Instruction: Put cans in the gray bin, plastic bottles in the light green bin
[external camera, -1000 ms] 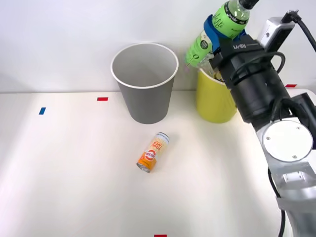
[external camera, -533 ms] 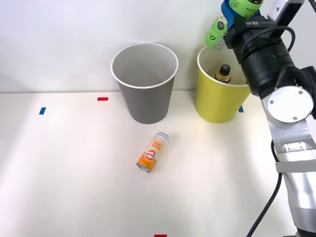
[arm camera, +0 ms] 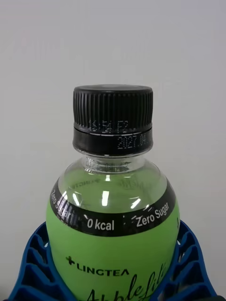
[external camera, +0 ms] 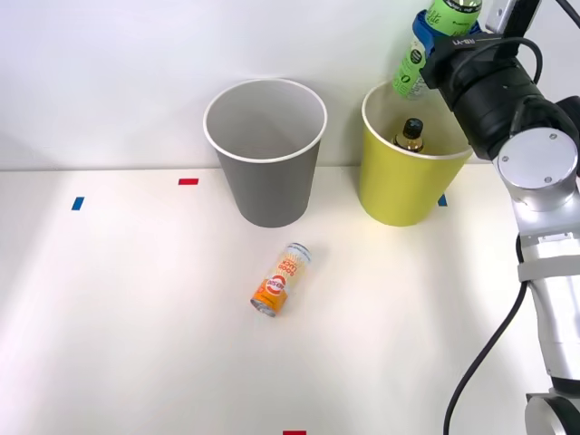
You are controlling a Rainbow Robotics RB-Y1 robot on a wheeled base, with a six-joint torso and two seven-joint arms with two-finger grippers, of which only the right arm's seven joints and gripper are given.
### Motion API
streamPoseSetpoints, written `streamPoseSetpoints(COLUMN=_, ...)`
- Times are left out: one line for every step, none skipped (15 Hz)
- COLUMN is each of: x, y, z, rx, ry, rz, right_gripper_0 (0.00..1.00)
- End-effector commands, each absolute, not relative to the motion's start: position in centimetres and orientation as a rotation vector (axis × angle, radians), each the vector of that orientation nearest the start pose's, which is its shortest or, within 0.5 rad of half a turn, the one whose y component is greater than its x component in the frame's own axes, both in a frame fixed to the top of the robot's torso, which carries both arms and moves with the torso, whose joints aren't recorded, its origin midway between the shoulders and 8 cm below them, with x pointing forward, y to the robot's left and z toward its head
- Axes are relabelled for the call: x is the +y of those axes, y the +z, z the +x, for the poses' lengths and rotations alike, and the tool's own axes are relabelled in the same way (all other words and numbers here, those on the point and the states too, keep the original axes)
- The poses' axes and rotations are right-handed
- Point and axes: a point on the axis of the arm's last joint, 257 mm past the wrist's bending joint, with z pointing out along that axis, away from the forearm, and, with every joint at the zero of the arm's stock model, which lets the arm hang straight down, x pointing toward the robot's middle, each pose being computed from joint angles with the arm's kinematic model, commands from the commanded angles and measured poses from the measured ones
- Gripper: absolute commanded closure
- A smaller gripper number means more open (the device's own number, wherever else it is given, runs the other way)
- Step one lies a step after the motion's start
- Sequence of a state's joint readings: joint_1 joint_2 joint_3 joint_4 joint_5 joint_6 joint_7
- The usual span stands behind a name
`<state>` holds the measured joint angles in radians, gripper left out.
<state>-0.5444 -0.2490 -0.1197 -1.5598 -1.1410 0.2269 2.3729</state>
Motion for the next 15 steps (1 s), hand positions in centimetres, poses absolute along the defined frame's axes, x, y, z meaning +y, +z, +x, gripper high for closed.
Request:
streamPoseSetpoints(x=-20.70, y=6.48, z=64.23, rx=1.193, ry=0.230, rz=-0.145, right_gripper_0=1.00)
streamPoseSetpoints(x=-20.79, y=6.45, z=64.21, rx=1.193, ry=0.220, rz=-0.151, right_gripper_0=1.00)
streamPoseSetpoints(x=-20.58, y=6.31, z=64.24, rx=1.195, ry=0.223, rz=-0.150, right_gripper_0=1.00)
streamPoseSetpoints(x=-20.58, y=6.31, z=64.23, rx=1.195, ry=0.225, rz=-0.150, right_gripper_0=1.00)
streamPoseSetpoints(x=-20.52, y=6.30, z=64.23, rx=1.195, ry=0.226, rz=-0.149, right_gripper_0=1.00)
streamPoseSetpoints(x=-20.61, y=6.31, z=64.24, rx=1.195, ry=0.228, rz=-0.145, right_gripper_0=0.68)
streamPoseSetpoints(x=-20.48, y=6.36, z=64.20, rx=1.194, ry=0.238, rz=-0.140, right_gripper_0=0.44)
streamPoseSetpoints(x=-20.42, y=6.36, z=64.23, rx=1.194, ry=0.246, rz=-0.133, right_gripper_0=0.32)
streamPoseSetpoints(x=-20.38, y=6.27, z=64.21, rx=1.195, ry=0.261, rz=-0.120, right_gripper_0=0.24)
streamPoseSetpoints(x=-20.38, y=6.33, z=64.18, rx=1.192, ry=0.274, rz=-0.109, right_gripper_0=0.20)
streamPoseSetpoints(x=-20.32, y=6.50, z=64.15, rx=1.188, ry=0.286, rz=-0.101, right_gripper_0=0.18)
streamPoseSetpoints(x=-20.33, y=6.52, z=64.10, rx=1.185, ry=0.287, rz=-0.096, right_gripper_0=0.16)
streamPoseSetpoints(x=-20.36, y=6.55, z=64.10, rx=1.184, ry=0.286, rz=-0.095, right_gripper_0=0.15)
streamPoseSetpoints(x=-20.18, y=6.50, z=64.09, rx=1.185, ry=0.289, rz=-0.096, right_gripper_0=0.14)
streamPoseSetpoints(x=-20.14, y=6.47, z=64.09, rx=1.185, ry=0.289, rz=-0.097, right_gripper_0=0.13)
